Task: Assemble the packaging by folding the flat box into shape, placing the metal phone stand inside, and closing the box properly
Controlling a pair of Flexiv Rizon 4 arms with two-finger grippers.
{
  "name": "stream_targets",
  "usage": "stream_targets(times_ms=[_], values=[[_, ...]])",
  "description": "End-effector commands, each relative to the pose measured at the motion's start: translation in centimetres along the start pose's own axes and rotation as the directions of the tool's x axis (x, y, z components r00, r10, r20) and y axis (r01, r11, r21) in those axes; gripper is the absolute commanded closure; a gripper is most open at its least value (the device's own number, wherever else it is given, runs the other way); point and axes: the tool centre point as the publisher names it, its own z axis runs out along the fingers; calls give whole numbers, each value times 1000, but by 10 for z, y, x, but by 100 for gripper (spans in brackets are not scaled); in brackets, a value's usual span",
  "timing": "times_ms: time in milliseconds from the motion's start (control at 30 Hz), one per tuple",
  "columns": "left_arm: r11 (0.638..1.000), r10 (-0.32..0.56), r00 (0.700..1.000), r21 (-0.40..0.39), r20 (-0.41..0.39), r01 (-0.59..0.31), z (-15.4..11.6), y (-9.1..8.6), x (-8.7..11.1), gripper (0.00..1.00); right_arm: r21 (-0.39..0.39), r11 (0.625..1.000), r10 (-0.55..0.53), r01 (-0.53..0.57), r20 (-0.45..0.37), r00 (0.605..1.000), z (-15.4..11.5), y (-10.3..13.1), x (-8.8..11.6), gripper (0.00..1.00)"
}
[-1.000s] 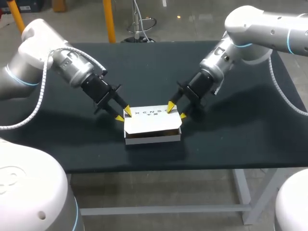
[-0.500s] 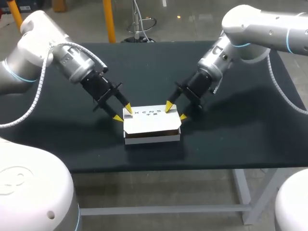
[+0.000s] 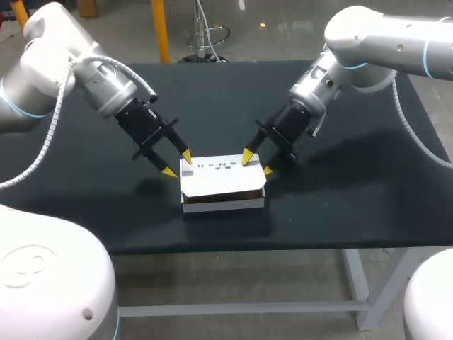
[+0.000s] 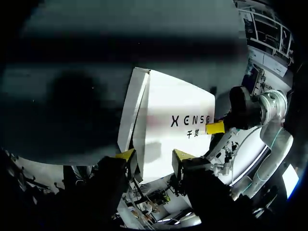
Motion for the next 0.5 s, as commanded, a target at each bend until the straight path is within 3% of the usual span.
stream_targets(times_ms=[33, 100, 200, 233, 267, 433, 500], values=[[996, 33, 999, 76, 34, -35, -7, 11, 5, 44, -5, 1000, -1, 1, 1, 1000, 1, -1, -1, 49], [993, 66, 996, 93, 58, -71, -10, 14, 8, 39, -6, 1000, -2, 2, 2, 1000, 1, -1, -1, 50], [983, 117, 988, 132, 102, -130, -14, 18, 12, 20, -6, 1000, -3, 3, 2, 1000, 0, -1, -1, 49], [978, 136, 984, 144, 114, -152, -16, 19, 14, 5, -6, 1000, -3, 3, 2, 1000, 0, -1, -1, 49], [974, 153, 980, 149, 126, -171, -17, 20, 15, 0, -6, 1000, -3, 3, 2, 1000, 0, -1, -1, 49], [934, 248, 946, 209, 210, -291, -23, 24, 22, 0, -6, 1000, -3, 3, 2, 1000, 0, -1, -1, 50], [905, 310, 912, 210, 270, -370, -24, 26, 24, 0, -6, 1000, -3, 3, 2, 1000, 0, -1, -1, 51]])
